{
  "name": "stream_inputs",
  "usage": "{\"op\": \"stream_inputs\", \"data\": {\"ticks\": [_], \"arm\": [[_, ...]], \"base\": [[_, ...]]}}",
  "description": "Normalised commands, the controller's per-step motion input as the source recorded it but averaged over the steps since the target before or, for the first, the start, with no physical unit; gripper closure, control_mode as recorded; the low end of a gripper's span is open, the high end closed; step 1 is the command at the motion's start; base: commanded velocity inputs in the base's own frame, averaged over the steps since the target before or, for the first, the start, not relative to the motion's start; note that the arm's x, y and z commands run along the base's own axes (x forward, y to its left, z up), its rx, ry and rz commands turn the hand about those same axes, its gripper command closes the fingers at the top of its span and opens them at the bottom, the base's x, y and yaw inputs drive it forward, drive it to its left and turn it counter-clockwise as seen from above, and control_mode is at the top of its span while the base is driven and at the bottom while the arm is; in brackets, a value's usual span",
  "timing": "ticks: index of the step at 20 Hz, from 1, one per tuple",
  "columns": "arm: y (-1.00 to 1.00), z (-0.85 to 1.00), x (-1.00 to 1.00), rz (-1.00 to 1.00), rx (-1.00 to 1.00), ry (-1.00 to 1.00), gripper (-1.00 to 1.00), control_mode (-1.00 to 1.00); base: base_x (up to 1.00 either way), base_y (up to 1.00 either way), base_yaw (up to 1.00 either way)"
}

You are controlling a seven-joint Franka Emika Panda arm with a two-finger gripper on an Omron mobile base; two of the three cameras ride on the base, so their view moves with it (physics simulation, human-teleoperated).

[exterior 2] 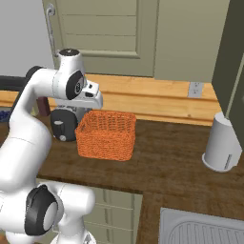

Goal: Open the cabinet, pick up the bread from the cabinet and place it in the basket. Then move the basket to the dining counter.

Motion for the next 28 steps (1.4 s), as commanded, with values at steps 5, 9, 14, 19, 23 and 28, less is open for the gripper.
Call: {"op": "stream_inputs", "data": {"ticks": [5,9,14,19,23,28], "arm": [[0.13,0.06,0.0,-0.03,0.0,-0.04,-1.0,-1.0],[0.27,0.76,0.03,-0.12,0.03,-0.3,-1.0,-1.0],[0.49,1.0,0.17,-0.15,0.03,-0.44,-1.0,-1.0],[0.61,1.0,0.13,-0.12,-0.02,-0.32,-1.0,-1.0],[0.3,0.93,0.25,-0.1,-0.12,-0.14,-1.0,-1.0],[0.12,0.53,0.45,0.05,-0.29,0.0,-1.0,-1.0]], "base": [[0.0,0.0,0.0],[0.0,0.0,0.0],[0.0,0.0,0.0],[0.0,0.0,0.0],[0.0,0.0,0.0],[0.0,0.0,0.0]]}}
